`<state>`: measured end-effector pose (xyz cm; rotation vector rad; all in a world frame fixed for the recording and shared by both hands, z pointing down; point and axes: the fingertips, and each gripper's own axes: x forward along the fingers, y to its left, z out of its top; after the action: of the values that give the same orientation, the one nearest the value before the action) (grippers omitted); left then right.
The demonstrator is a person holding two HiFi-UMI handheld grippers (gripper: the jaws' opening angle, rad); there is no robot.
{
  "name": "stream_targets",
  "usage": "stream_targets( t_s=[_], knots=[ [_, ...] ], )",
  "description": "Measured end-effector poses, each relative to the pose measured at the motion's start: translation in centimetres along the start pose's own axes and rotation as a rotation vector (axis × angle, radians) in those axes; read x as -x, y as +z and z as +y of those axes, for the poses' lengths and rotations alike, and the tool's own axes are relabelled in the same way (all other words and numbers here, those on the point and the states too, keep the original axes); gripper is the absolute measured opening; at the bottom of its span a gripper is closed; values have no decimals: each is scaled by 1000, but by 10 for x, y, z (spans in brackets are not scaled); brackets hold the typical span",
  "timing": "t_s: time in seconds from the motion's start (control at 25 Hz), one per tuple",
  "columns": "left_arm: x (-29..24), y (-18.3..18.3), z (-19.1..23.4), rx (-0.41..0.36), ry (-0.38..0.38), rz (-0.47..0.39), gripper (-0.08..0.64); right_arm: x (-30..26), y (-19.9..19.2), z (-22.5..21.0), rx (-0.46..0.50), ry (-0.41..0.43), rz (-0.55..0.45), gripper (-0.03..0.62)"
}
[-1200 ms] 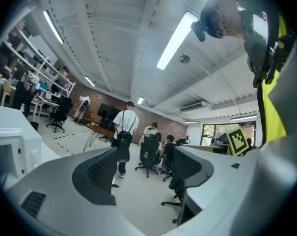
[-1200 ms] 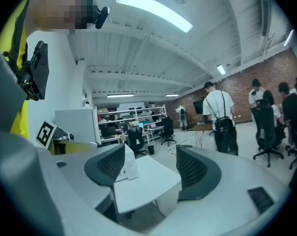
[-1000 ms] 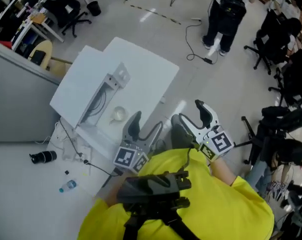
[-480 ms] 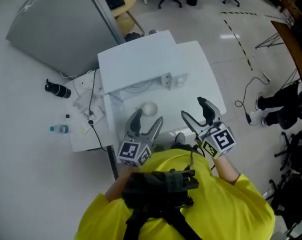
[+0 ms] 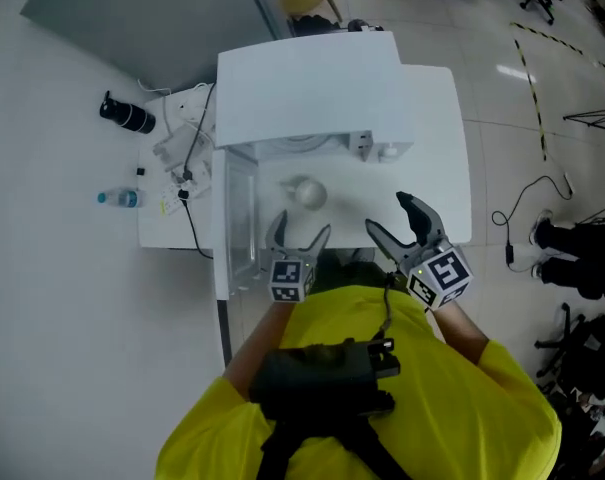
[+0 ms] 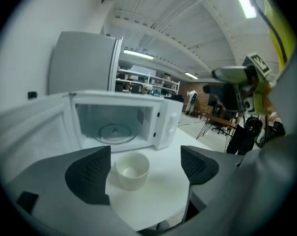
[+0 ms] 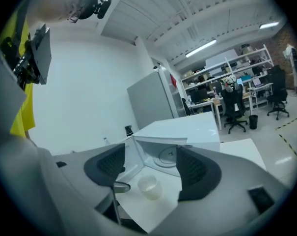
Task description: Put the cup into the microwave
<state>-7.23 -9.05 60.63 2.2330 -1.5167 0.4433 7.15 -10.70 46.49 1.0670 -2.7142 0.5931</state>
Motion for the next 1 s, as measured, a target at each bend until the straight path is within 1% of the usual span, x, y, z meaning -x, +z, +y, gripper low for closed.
stream_targets(
  t_s=[0.08,0.16,0.2,0.28,0.36,0.44,0.52,0.6,0.72,0.88,1.0],
  knots=[
    [-24,-43,7,32,4,45,439,-8,-7,-8,12,15,37,316],
    [-49,-75,12,32,-15,62,439,-21,-13,-18,28,11,62,316],
    [-62,-86,16,19,-24,59,440,-29,-18,-22,29,2,63,270],
    [-84,-97,25,-11,-26,32,447,-39,-28,-25,15,-3,62,265],
    [-103,-98,34,-48,-7,-5,460,-43,-38,-22,-1,4,73,265],
    [-123,-98,40,-99,26,-28,462,-45,-50,-19,-1,11,108,265],
    [-138,-97,43,-123,48,-43,463,-42,-60,-17,-1,9,142,265],
    [-150,-93,43,-124,44,-49,462,-38,-64,-20,-3,-5,156,265],
    [-156,-72,45,-91,43,-50,460,-32,-64,-29,-11,-32,151,265],
    [-141,-20,49,-94,48,-123,460,-28,-62,-33,-26,-43,142,265],
    [-149,21,62,-109,44,-151,460,-32,-61,-35,-39,-39,133,265]
  ],
)
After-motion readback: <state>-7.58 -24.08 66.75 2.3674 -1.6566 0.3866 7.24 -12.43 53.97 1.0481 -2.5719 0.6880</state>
